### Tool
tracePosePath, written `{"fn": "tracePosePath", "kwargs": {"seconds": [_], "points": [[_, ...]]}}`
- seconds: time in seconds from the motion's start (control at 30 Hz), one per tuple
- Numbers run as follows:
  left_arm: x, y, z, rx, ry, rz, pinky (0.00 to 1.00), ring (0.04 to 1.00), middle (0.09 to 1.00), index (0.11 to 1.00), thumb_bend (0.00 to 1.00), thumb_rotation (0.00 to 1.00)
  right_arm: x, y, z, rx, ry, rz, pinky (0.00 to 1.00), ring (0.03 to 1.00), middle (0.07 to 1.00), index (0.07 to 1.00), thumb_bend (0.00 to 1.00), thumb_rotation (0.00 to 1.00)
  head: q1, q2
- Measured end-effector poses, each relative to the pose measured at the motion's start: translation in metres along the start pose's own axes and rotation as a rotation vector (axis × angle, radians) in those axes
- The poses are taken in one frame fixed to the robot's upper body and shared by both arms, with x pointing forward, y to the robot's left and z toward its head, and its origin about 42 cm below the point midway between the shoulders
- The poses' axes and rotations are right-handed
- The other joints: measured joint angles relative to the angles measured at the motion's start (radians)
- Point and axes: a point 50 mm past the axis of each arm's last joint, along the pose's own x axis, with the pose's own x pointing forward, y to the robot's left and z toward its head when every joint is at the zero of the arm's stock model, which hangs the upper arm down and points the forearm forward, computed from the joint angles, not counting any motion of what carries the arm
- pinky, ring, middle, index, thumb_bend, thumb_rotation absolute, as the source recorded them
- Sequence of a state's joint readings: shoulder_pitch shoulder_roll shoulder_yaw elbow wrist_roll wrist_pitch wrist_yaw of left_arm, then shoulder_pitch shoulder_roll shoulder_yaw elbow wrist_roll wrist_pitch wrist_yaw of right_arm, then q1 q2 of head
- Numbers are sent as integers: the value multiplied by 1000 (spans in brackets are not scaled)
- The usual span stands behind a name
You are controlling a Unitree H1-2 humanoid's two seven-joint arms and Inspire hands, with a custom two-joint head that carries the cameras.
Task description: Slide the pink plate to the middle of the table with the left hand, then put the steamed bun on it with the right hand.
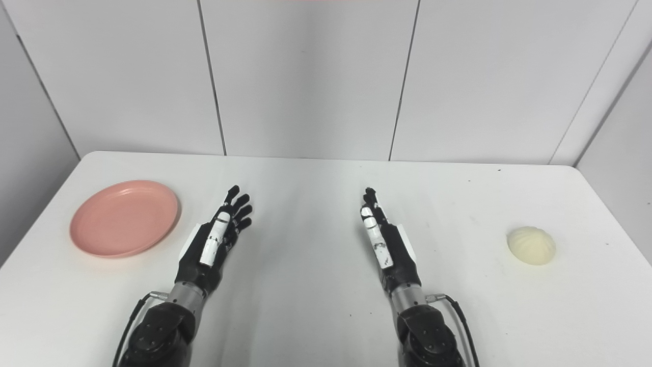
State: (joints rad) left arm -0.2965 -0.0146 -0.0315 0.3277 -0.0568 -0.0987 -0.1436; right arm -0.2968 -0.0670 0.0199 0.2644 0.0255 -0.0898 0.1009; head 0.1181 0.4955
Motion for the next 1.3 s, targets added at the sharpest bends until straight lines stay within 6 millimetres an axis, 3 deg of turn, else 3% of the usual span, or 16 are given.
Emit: {"fn": "tracePosePath", "kwargs": {"seconds": [0.4,0.57,0.77,0.9,1.3], "points": [[0,0,-1,1,1,-2,942,951,970,993,469,1000,0,0,0,2,1,-1,1000,999,1000,1000,237,1000,35,-9],[4,-4,-2,4,-1,-11,944,956,977,999,472,1000,-1,-4,-1,7,3,-2,1000,1000,1000,1000,222,1000,181,-41],[13,-11,-3,11,-5,-10,954,969,987,1000,461,1000,-3,-9,0,27,-1,25,1000,1000,1000,1000,159,1000,257,-66],[16,-15,-3,22,-4,-8,959,977,994,1000,443,1000,-5,-15,0,28,-5,14,1000,1000,1000,1000,108,1000,270,-71],[20,-22,-3,35,-24,-16,953,972,986,1000,457,1000,-8,-23,1,33,3,3,1000,1000,1000,1000,99,1000,279,-77]]}}
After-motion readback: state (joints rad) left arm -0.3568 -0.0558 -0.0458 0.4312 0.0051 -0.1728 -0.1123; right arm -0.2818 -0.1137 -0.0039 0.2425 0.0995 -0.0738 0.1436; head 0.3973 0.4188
